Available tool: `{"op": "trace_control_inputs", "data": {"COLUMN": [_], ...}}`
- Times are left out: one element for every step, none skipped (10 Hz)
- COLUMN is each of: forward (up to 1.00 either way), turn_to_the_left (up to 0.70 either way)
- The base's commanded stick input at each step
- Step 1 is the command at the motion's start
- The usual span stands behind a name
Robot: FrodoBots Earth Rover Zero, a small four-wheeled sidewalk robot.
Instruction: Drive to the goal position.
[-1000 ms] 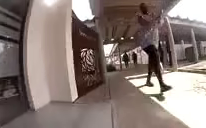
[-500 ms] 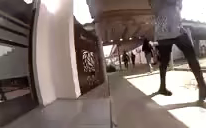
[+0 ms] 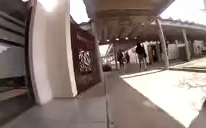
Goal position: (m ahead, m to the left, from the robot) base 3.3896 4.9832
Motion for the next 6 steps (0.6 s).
{"op": "trace_control_inputs", "data": {"forward": [0.00, 0.00, 0.00, 0.00, 0.00, 0.00], "turn_to_the_left": [-0.50, -0.50, -0.50, -0.50, -0.50, -0.50]}}
